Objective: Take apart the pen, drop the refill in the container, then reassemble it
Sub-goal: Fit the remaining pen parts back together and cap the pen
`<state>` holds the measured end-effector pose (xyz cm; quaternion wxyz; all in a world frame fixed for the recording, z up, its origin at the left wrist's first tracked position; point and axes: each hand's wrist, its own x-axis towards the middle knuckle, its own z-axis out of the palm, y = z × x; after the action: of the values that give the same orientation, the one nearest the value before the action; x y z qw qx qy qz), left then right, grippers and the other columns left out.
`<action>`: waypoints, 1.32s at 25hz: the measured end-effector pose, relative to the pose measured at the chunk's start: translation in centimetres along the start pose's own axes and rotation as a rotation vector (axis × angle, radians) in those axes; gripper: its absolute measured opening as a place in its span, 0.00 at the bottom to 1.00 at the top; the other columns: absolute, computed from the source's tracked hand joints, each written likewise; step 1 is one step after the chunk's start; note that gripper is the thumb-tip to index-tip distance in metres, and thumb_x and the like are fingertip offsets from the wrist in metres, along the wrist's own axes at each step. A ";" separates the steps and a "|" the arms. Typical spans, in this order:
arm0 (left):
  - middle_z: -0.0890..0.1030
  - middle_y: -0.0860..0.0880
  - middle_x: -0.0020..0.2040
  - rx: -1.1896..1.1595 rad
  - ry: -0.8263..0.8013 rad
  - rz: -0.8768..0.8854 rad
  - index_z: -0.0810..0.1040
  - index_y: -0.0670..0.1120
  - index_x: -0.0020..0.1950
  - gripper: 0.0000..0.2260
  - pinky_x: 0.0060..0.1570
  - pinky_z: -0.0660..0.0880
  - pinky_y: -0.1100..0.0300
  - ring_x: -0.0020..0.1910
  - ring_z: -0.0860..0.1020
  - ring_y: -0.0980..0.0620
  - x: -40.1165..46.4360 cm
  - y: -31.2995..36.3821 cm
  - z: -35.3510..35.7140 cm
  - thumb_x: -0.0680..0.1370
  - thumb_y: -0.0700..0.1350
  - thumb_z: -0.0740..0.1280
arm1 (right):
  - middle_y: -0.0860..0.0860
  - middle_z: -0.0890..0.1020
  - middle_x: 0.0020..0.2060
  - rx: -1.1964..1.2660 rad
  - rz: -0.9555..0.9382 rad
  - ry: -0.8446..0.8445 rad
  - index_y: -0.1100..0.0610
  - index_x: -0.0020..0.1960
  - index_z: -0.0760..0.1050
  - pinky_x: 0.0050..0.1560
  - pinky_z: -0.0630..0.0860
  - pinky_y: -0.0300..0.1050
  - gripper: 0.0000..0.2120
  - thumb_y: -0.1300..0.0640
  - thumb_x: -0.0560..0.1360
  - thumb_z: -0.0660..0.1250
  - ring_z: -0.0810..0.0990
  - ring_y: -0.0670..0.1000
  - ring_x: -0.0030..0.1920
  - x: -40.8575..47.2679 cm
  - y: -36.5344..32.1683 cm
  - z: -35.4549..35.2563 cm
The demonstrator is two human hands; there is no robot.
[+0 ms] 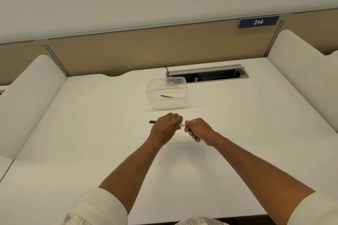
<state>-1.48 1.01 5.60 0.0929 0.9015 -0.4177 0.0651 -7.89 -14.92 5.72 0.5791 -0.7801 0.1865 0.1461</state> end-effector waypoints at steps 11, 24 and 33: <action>0.76 0.47 0.38 -0.046 -0.019 0.020 0.73 0.43 0.42 0.06 0.30 0.65 0.54 0.37 0.73 0.45 -0.2 0.3 0.9 0.76 0.39 0.69 | 0.46 0.81 0.33 -0.571 -0.277 0.162 0.57 0.38 0.79 0.37 0.72 0.46 0.13 0.54 0.78 0.63 0.77 0.49 0.35 0.0 1.4 -0.6; 0.74 0.49 0.33 0.028 0.049 0.168 0.73 0.45 0.37 0.11 0.29 0.61 0.58 0.31 0.72 0.47 -0.2 0.3 0.9 0.70 0.36 0.75 | 0.50 0.81 0.34 -0.155 -0.097 0.011 0.60 0.45 0.82 0.28 0.70 0.38 0.10 0.56 0.78 0.65 0.74 0.48 0.30 -0.8 1.4 -0.1; 0.76 0.51 0.64 -0.082 0.121 -0.189 0.75 0.48 0.63 0.22 0.58 0.70 0.51 0.63 0.72 0.47 -0.5 -0.2 1.4 0.71 0.45 0.74 | 0.50 0.86 0.35 -0.193 -0.082 0.150 0.54 0.42 0.78 0.34 0.73 0.39 0.08 0.56 0.78 0.63 0.80 0.49 0.31 -0.7 2.6 0.3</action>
<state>-1.55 1.19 4.15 0.1606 0.9267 -0.3267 0.0930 -9.69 -15.25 3.74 0.4913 -0.8478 0.1823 0.0811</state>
